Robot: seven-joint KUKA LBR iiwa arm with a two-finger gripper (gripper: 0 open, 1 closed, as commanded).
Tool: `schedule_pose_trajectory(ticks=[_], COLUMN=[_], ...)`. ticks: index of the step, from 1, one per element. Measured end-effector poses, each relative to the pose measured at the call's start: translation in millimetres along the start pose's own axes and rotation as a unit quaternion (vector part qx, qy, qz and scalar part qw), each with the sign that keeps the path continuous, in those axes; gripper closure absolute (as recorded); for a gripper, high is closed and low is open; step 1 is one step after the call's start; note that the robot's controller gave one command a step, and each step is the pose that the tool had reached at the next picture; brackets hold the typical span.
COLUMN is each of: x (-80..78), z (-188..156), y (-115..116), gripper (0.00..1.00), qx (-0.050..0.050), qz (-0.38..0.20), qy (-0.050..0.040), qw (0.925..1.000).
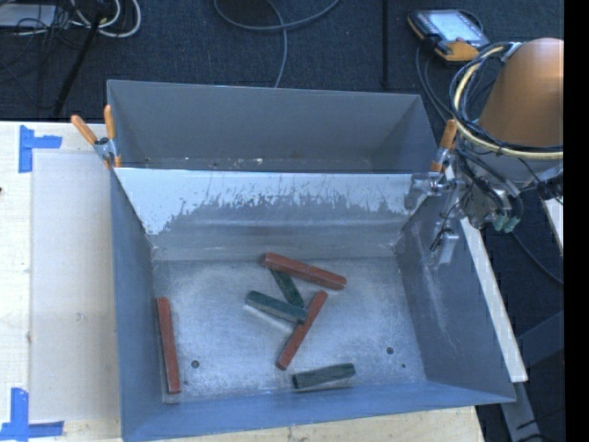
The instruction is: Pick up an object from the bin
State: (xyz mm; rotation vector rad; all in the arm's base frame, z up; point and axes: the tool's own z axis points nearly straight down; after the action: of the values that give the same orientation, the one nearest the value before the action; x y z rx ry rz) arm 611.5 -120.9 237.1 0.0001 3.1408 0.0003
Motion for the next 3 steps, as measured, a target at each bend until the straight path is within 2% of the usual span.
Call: schedule_pose_trajectory(ticks=[1, 2, 3], x=[61.1, 64.1, 88.1], z=[56, 96, 163], y=[-17, -22, 18], gripper=[0.0, 0.0, 0.0], qx=[0.0, 0.0, 0.0], qz=[-0.011, -0.089, -0.111], qy=[-0.0012, 0.0015, -0.0006], qw=[0.9999, 0.996, 0.9939])
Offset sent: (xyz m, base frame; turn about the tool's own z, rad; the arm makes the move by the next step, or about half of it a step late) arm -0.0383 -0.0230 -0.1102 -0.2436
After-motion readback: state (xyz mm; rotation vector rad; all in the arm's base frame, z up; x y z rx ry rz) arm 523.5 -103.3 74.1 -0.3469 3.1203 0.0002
